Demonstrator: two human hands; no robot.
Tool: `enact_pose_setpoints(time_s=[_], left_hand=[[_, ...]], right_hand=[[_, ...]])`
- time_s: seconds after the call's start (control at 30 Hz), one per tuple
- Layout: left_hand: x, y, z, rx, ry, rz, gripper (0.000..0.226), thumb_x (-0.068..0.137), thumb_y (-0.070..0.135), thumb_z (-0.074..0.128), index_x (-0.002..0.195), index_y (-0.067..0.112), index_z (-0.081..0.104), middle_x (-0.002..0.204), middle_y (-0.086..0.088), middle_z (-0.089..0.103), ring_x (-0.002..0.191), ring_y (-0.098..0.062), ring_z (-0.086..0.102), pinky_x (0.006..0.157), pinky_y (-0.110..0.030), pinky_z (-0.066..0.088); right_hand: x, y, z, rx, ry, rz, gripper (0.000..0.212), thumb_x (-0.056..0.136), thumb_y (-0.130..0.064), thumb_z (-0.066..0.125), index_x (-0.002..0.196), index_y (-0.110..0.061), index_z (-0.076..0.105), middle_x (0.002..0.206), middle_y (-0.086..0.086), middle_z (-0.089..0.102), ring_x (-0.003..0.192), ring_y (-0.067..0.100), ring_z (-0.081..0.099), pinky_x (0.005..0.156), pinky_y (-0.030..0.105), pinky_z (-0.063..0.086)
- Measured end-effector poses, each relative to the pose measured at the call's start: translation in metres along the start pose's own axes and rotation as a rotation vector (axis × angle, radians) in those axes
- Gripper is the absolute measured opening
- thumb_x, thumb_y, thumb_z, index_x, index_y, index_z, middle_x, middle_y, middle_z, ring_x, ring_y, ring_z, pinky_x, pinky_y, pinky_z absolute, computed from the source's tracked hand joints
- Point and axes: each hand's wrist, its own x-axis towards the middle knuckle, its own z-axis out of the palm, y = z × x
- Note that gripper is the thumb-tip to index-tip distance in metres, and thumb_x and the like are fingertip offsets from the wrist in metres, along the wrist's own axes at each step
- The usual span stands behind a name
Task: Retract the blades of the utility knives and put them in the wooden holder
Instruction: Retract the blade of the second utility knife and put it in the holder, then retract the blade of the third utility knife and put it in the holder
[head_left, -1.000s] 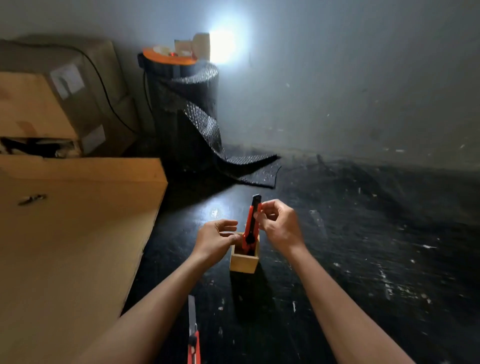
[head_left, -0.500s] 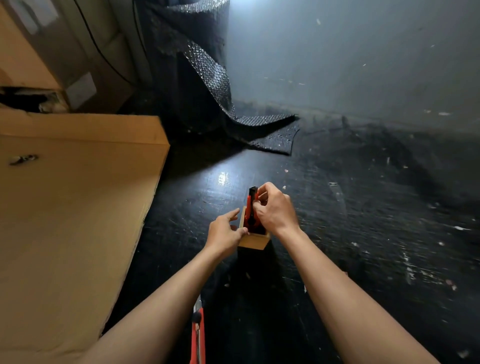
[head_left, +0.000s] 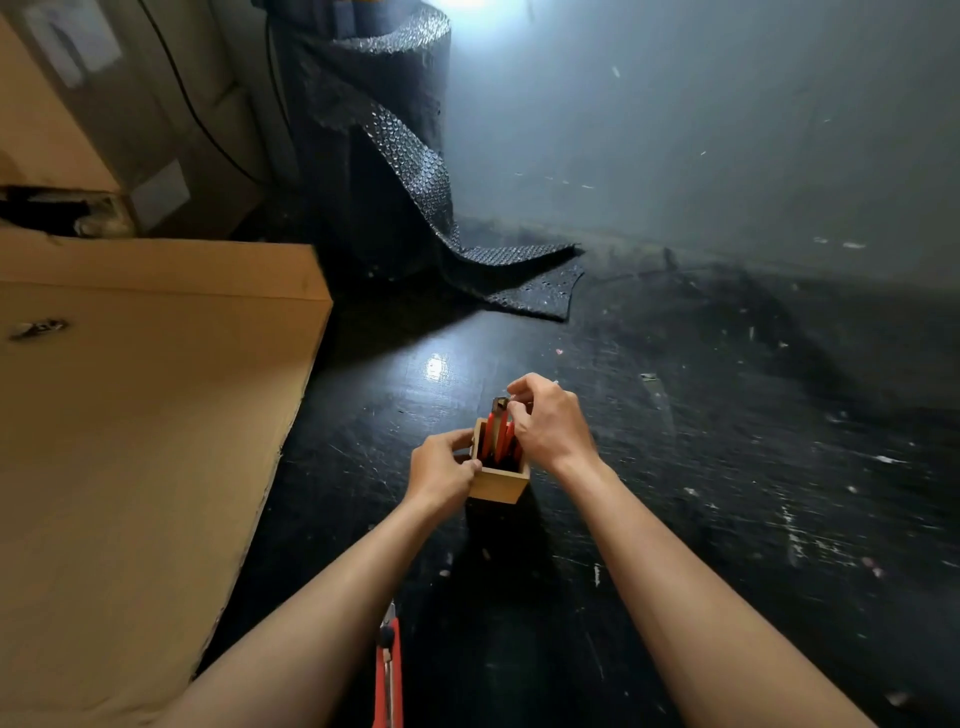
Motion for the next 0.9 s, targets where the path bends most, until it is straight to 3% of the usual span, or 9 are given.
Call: enact_pose_setpoints(time_s=[0.3,0.47,0.6,0.73,0.9], left_hand=[[-0.057,-0.011,-0.035,0.146,0.041,0.143,0.044,0.093,0.016,0.073,0.137,0.011,0.065,0.132,-0.009,0.072,0.117,-0.022,0.071,0.098,-0.044,0.060],[-0.105,-0.051,-0.053,0.302,0.041,0.186,0.036,0.093,0.021,0.073,0.129,0.014,0.070,0.120,-0.003,0.077,0.102,-0.015,0.074,0.092,-0.030,0.062],[-0.136,-0.083,-0.057,0.342,0.029,0.111,0.029,0.092,0.020,0.071,0.121,0.014,0.073,0.109,-0.002,0.077,0.091,-0.015,0.075,0.084,-0.032,0.064],[-0.162,-0.115,-0.052,0.376,-0.009,-0.005,0.011,0.090,0.024,0.069,0.096,0.019,0.076,0.094,0.003,0.076,0.085,-0.013,0.073,0.078,-0.035,0.063],[-0.186,-0.150,-0.048,0.292,-0.103,-0.163,0.021,0.087,0.014,0.072,0.106,0.020,0.076,0.101,0.004,0.078,0.085,-0.007,0.071,0.075,-0.019,0.053]], right_hand=[[-0.055,-0.014,-0.014,-0.026,-0.075,-0.048,0.014,0.091,-0.020,0.062,0.102,-0.016,0.069,0.100,0.004,0.076,0.090,0.020,0.071,0.081,0.043,0.061],[-0.098,-0.014,0.005,-0.041,-0.210,0.023,0.019,0.093,-0.024,0.064,0.110,-0.018,0.067,0.106,0.004,0.074,0.095,0.021,0.069,0.088,0.045,0.058],[-0.142,-0.011,0.038,-0.087,-0.311,0.065,0.021,0.092,-0.027,0.066,0.112,-0.020,0.067,0.108,0.004,0.073,0.095,0.020,0.068,0.087,0.043,0.058],[-0.186,-0.003,0.078,-0.095,-0.433,0.149,0.028,0.092,-0.028,0.066,0.119,-0.022,0.064,0.112,0.003,0.071,0.095,0.017,0.068,0.084,0.041,0.060],[-0.229,0.004,0.114,-0.089,-0.623,0.249,0.037,0.092,-0.025,0.066,0.128,-0.022,0.061,0.122,0.004,0.068,0.104,0.019,0.066,0.090,0.042,0.058]])
